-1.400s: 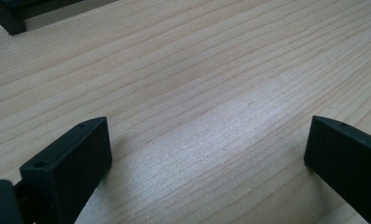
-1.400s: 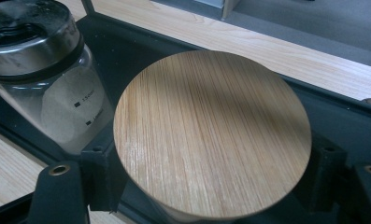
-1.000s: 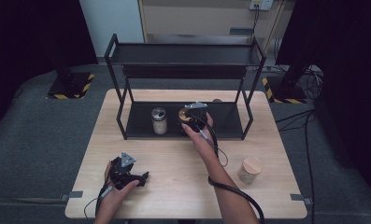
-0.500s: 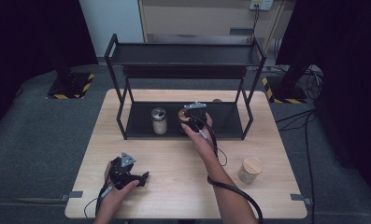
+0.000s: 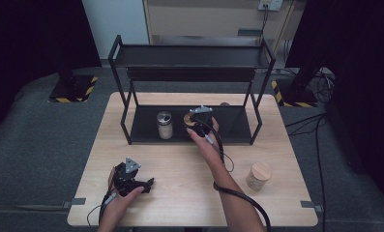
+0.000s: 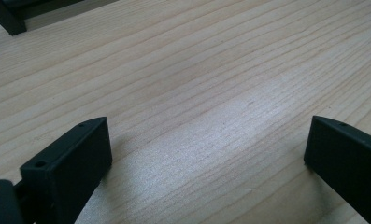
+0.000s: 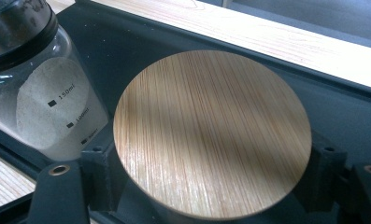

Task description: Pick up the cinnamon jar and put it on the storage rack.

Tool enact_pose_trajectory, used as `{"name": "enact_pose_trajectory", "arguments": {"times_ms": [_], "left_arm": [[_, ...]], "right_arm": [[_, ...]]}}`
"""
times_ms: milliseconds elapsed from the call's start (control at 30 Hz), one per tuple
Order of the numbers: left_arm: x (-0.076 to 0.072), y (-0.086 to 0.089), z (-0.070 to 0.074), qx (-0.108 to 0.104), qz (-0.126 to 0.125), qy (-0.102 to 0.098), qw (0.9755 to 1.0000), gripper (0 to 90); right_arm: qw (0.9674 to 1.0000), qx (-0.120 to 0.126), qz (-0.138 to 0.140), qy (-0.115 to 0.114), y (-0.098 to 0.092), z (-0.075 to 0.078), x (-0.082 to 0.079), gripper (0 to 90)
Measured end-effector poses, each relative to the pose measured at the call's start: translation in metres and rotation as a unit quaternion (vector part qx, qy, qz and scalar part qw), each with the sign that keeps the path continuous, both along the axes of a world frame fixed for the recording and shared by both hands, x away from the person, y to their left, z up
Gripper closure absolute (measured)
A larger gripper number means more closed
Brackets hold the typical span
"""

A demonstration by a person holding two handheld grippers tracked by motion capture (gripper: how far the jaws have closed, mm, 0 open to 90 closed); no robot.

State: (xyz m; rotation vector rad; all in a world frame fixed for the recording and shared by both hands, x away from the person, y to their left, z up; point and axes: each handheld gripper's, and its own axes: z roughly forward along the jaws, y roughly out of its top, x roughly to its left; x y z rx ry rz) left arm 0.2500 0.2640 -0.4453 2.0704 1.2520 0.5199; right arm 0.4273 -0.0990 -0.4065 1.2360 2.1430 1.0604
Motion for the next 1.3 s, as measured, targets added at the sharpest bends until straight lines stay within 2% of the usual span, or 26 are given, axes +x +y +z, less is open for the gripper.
{"name": "enact_pose_trajectory", "arguments": {"times_ms": [733,967,1300], "left_arm": [[0.0,0.0,0.0,0.0,0.0,0.0,1.0,0.0],[0.0,0.0,0.0,0.0,0.0,0.0,1.0,0.0],[0.0,0.0,0.0,0.0,0.0,0.0,1.0,0.0]], "right_arm": [[0.9999,0.014,-0.004,-0.005,-0.002,-0.005,-0.003,24.2],[0.9999,0.013,-0.001,-0.006,-0.004,-0.009,-0.004,17.6],[0.9997,0.023,0.005,-0.005,-0.012,-0.005,-0.008,8.0]]}}
